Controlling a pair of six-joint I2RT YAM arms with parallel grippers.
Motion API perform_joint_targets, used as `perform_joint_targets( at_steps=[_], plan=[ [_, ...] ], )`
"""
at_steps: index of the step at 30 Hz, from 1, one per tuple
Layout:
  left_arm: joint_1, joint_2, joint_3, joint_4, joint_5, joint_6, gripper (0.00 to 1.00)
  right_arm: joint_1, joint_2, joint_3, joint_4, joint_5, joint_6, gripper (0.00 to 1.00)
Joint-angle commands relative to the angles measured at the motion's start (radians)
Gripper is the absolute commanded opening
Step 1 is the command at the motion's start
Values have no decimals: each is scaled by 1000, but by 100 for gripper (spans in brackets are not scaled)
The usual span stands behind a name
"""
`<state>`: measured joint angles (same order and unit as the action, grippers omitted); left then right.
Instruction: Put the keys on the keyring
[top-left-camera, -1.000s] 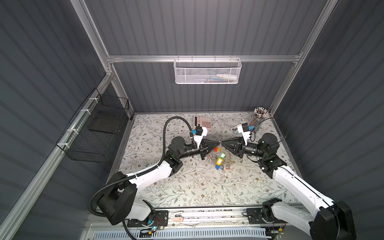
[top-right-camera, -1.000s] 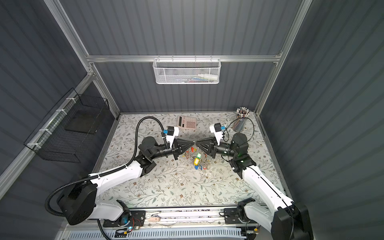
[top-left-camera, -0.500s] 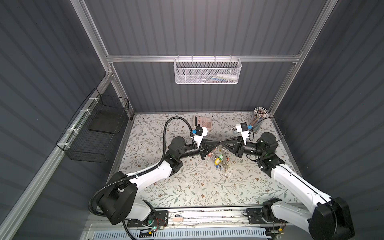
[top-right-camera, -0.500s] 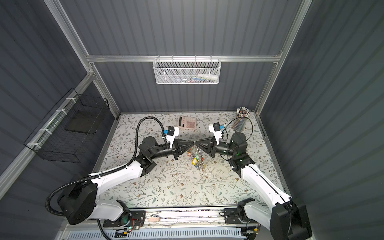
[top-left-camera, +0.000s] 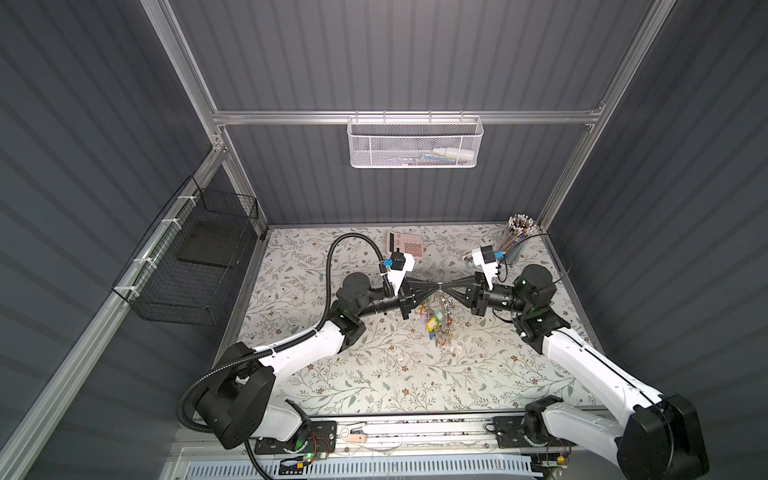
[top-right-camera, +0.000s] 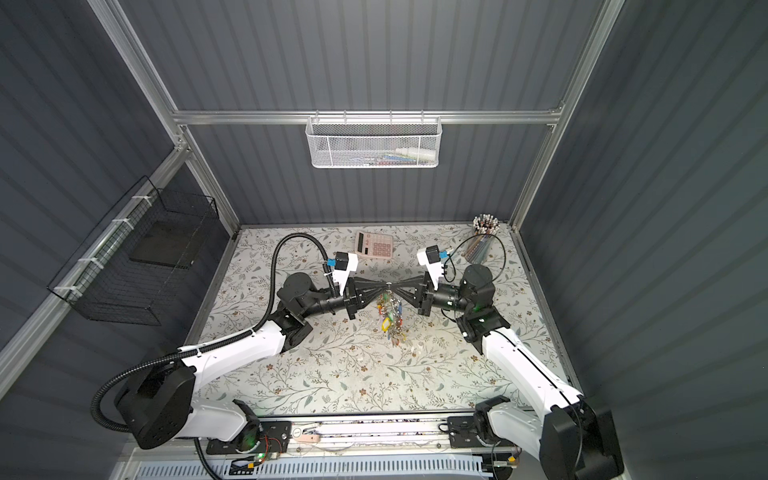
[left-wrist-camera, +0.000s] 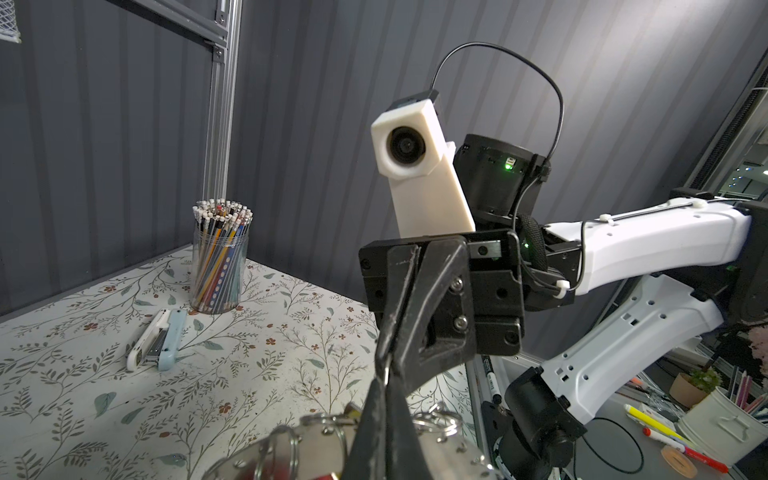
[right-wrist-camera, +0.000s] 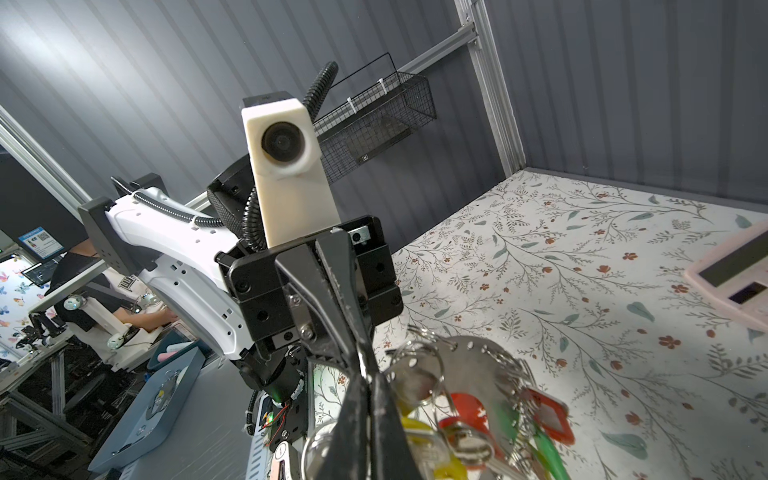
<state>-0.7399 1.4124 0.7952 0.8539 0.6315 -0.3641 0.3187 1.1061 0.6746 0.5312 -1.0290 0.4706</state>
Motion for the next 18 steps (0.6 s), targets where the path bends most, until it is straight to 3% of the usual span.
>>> perform_joint_targets(
  at_steps=[1, 7, 10, 15, 18],
  plan=[
    [-3, -3, 11, 54, 34, 11, 0, 2, 6, 24, 16, 3, 12, 0],
    [9, -22, 13, 0, 39, 19, 0, 2, 0, 32, -10, 20, -4, 0],
    [23, -41, 24, -78, 64, 43, 15, 2, -3, 55, -74, 36, -48, 0],
    [67, -98, 45, -256, 97, 109, 28, 2, -5, 85, -151, 63, -122, 0],
    [113, -135, 71, -401, 163, 169, 42, 1, -2, 109, -200, 64, -162, 0]
  ],
)
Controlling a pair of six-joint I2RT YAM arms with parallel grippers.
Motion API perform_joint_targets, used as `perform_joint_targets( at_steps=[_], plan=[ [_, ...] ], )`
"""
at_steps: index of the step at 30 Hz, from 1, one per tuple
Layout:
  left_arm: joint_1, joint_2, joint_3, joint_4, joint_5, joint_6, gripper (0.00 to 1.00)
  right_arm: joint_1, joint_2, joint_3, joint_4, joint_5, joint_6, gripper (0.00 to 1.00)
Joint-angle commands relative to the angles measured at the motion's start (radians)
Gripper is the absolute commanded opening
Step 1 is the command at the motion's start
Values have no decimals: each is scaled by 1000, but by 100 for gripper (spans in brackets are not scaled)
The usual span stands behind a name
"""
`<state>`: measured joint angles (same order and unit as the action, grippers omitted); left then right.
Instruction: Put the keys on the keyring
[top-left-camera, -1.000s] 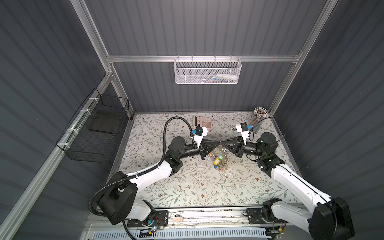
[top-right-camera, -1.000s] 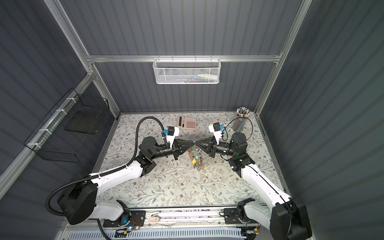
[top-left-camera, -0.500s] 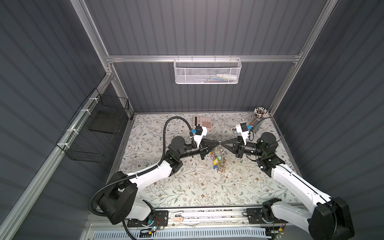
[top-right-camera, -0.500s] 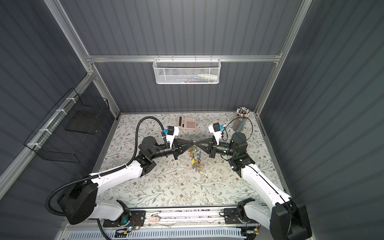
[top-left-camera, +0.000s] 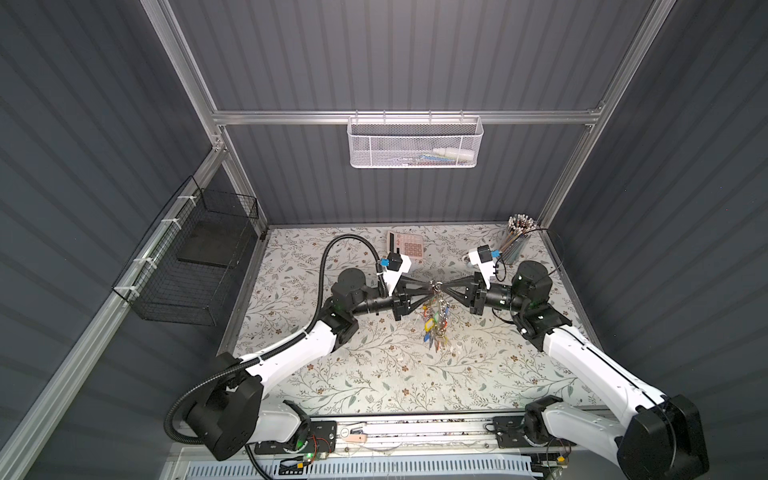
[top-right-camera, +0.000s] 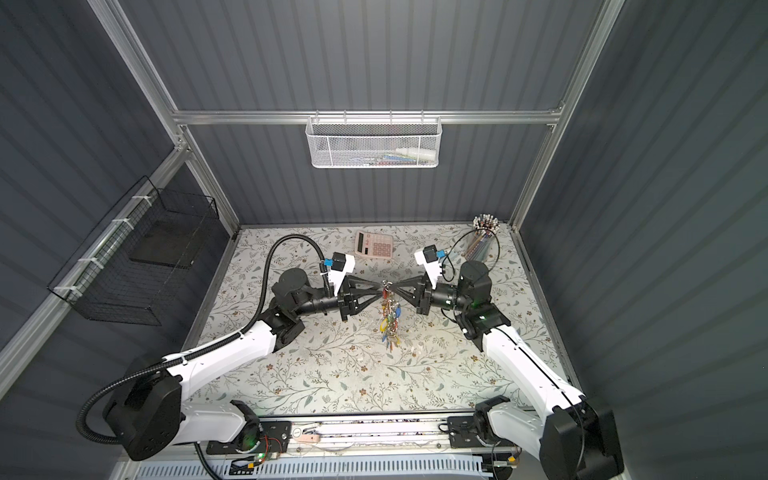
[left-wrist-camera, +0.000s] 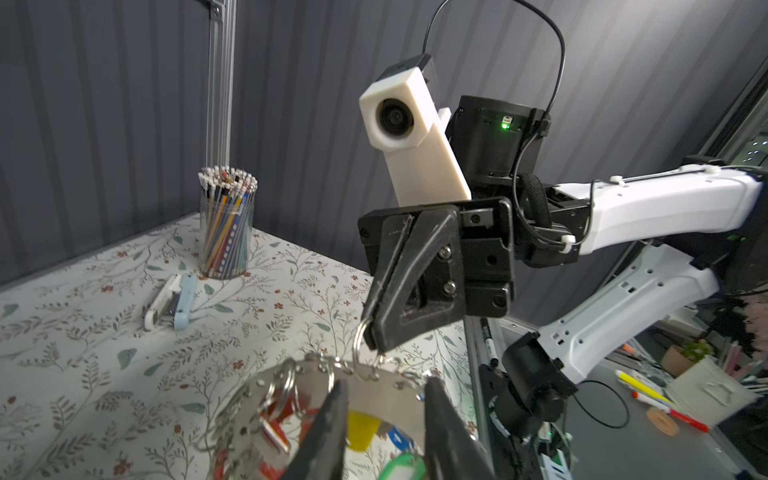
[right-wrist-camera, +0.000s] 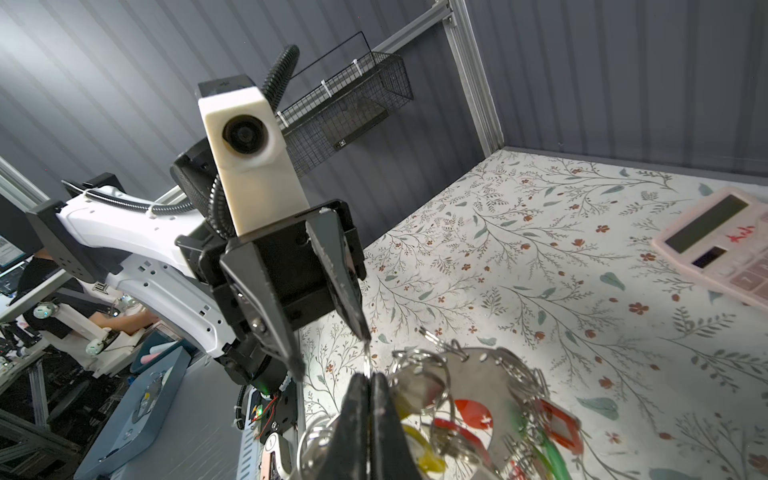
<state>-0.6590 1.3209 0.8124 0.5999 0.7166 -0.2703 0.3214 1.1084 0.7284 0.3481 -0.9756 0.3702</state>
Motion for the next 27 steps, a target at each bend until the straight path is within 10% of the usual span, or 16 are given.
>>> perform_joint_targets(
  at_steps=[1, 14, 27],
  plan=[
    [40, -53, 69, -212, 94, 119, 46, -1, -2, 63, -36, 12, -77, 0],
    [50, 125, 618, -1213, 177, 739, 53, 1, -3, 160, -305, -24, -271, 0],
    [13, 308, 837, -1374, 187, 788, 39, 1, -10, 144, -275, -54, -255, 0]
  ],
)
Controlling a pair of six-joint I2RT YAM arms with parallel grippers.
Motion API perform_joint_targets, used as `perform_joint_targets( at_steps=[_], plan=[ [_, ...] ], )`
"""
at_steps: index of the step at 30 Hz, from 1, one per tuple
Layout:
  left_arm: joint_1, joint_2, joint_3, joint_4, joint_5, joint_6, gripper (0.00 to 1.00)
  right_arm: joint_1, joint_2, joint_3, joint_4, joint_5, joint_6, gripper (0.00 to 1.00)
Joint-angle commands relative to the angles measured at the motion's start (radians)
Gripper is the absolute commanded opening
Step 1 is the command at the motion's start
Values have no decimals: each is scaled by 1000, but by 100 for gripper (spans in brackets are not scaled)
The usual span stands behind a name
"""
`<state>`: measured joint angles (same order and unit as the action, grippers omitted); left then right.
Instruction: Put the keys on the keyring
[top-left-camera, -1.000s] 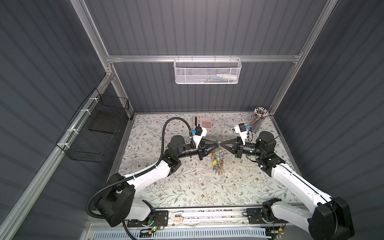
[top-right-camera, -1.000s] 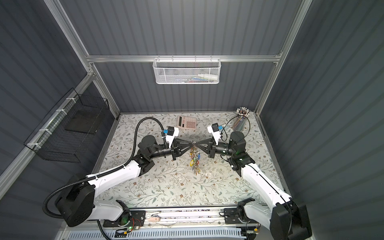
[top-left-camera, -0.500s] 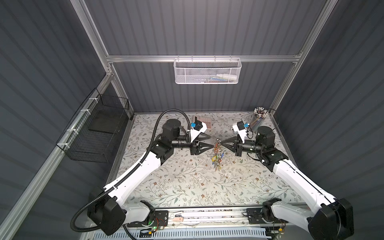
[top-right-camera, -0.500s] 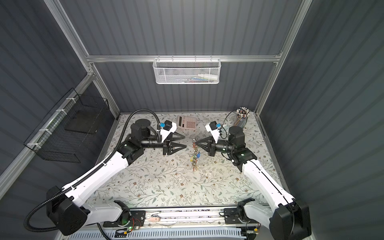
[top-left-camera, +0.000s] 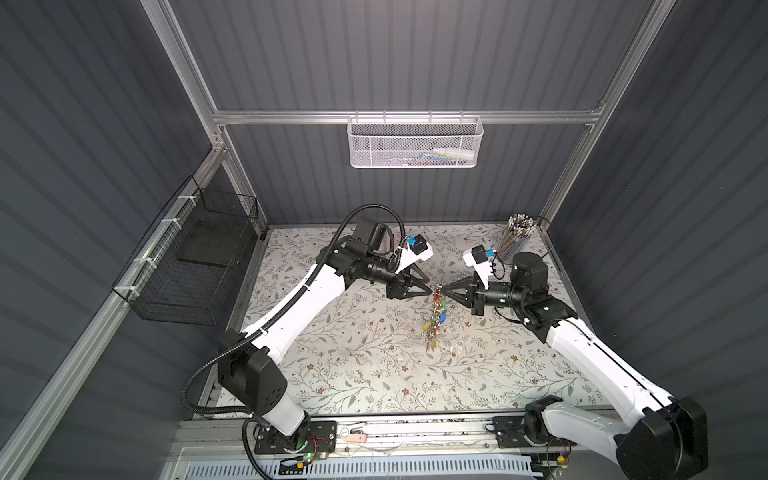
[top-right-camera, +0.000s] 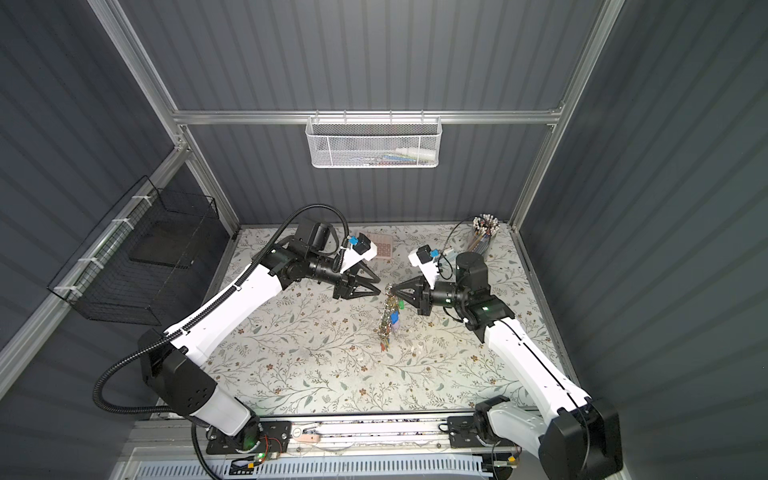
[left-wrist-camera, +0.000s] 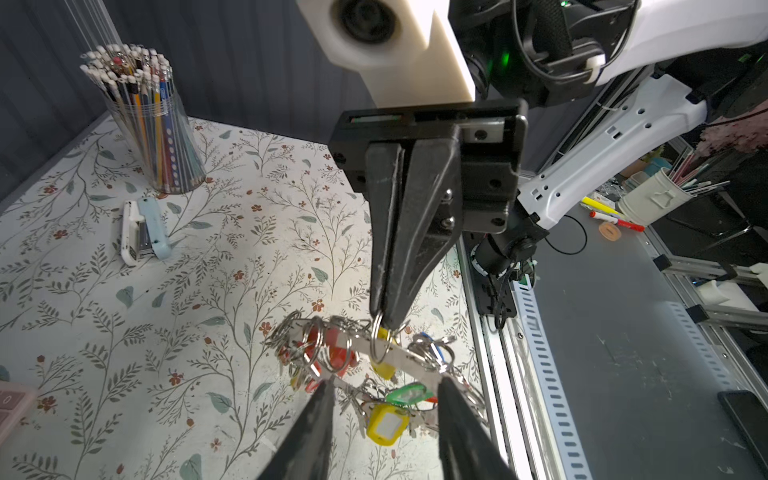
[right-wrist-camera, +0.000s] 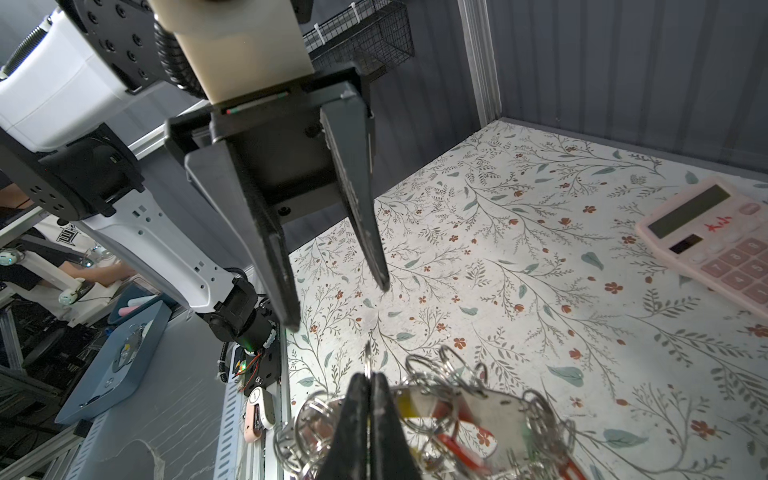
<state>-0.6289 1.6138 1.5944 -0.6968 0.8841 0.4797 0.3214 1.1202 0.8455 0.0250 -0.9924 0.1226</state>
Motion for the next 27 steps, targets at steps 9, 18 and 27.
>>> perform_joint_targets(
  at_steps=[9, 18, 27],
  plan=[
    [-34, 66, 119, -124, 6, 62, 27, 1, -20, 23, 61, -49, -1, 0],
    [-47, 109, 171, -173, -15, 84, 21, 1, -24, 18, 72, -53, 7, 0],
    [-55, 121, 188, -193, -21, 96, 11, 1, -22, 21, 72, -55, 9, 0]
  ],
)
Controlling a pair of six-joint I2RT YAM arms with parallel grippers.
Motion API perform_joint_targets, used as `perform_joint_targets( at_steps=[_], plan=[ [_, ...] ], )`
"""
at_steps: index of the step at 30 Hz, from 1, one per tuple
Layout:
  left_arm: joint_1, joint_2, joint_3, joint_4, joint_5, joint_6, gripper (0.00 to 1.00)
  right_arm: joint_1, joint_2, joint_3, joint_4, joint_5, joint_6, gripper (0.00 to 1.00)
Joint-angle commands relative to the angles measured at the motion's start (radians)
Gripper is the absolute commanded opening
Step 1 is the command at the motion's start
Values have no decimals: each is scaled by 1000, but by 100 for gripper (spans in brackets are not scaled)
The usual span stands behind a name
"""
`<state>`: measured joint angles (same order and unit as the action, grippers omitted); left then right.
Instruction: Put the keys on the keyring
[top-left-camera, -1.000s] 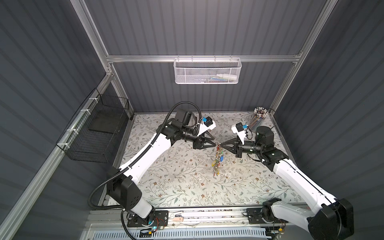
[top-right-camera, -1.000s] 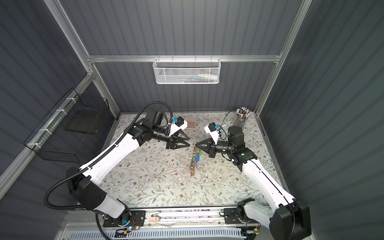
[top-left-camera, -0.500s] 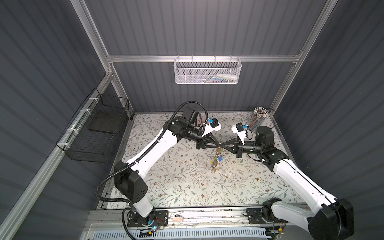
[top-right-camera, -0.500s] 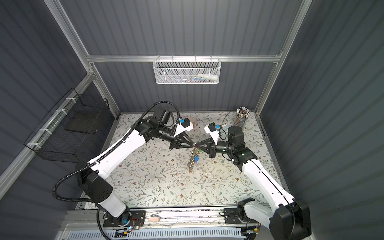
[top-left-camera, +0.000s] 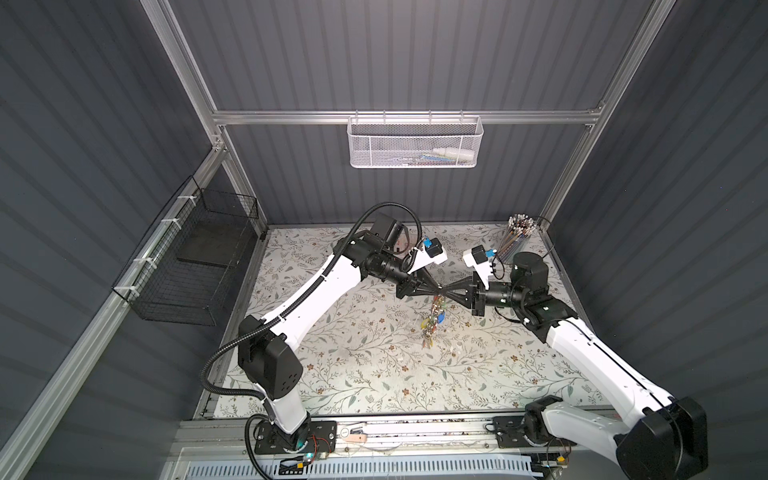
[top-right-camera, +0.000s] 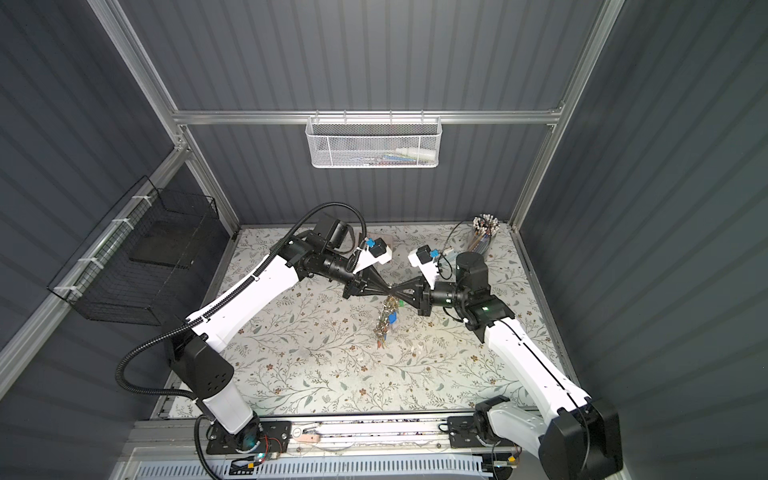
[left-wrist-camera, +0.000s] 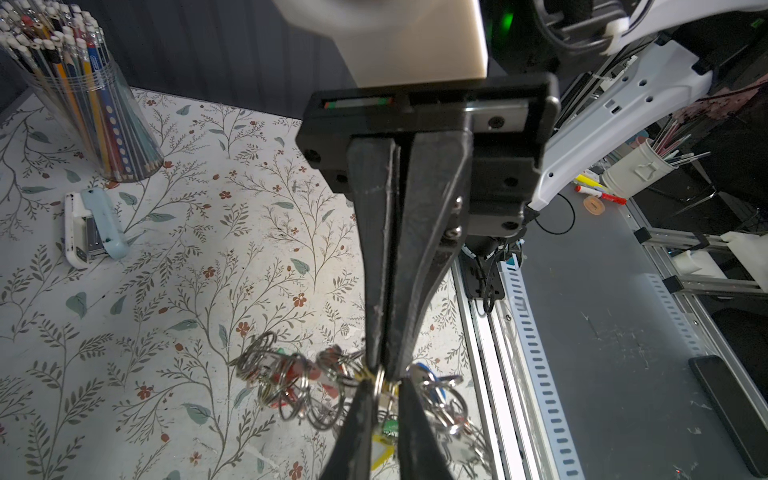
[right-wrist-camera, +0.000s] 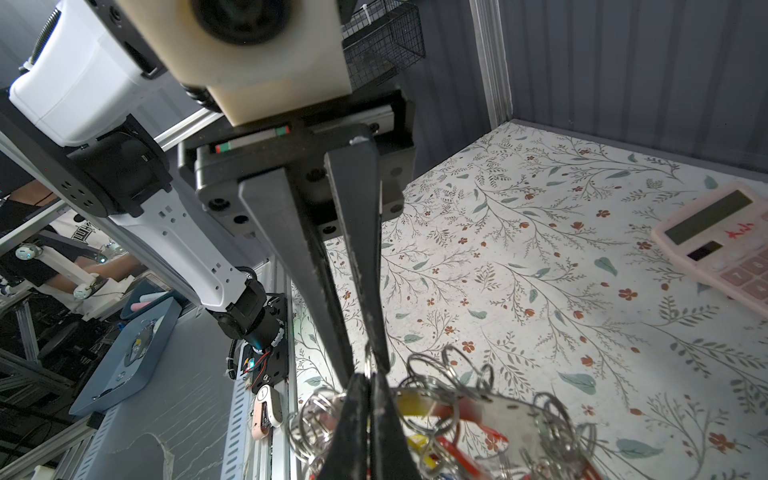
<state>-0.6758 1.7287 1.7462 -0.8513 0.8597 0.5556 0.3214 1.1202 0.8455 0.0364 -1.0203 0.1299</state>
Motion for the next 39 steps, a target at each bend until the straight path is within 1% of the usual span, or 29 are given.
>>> perform_joint_targets(
  at_steps=[1, 7, 12, 14, 15, 16, 17, 19, 22, 27, 32, 36, 39],
  plan=[
    [-10, 8, 38, -39, 4, 20, 10, 0, -20, 22, 59, -25, 0, 0],
    [-11, 12, 43, -48, -2, 23, 0, 1, -18, 23, 59, -26, -2, 0],
    [-11, 5, 33, -44, 1, 21, 0, 1, -18, 23, 64, -21, 3, 0],
    [-11, -11, 13, -11, 0, -3, 0, 1, -23, 19, 77, -7, 14, 0],
    [-11, -27, -8, 31, 0, -29, 0, -1, -30, 15, 88, 3, 23, 6],
    [-11, -47, -37, 76, 5, -56, 0, -1, -38, 11, 100, 16, 34, 10],
    [-11, -67, -65, 128, 8, -82, 0, -3, -44, 4, 111, 28, 41, 11],
    [-11, -121, -143, 266, 7, -165, 0, -8, -66, -8, 128, 54, 58, 18],
    [-11, -190, -255, 457, 7, -282, 0, -14, -95, -33, 164, 63, 90, 25],
    [-14, -284, -440, 762, -10, -472, 0, -17, -114, -57, 174, 84, 111, 31],
    [-34, -347, -584, 994, -72, -603, 0, -16, -114, -75, 186, 75, 132, 35],
    [-52, -369, -690, 1193, -135, -720, 0, -16, -106, -82, 214, 48, 155, 35],
    [-66, -382, -745, 1298, -175, -762, 0, -15, -97, -91, 233, 32, 166, 33]
  ],
)
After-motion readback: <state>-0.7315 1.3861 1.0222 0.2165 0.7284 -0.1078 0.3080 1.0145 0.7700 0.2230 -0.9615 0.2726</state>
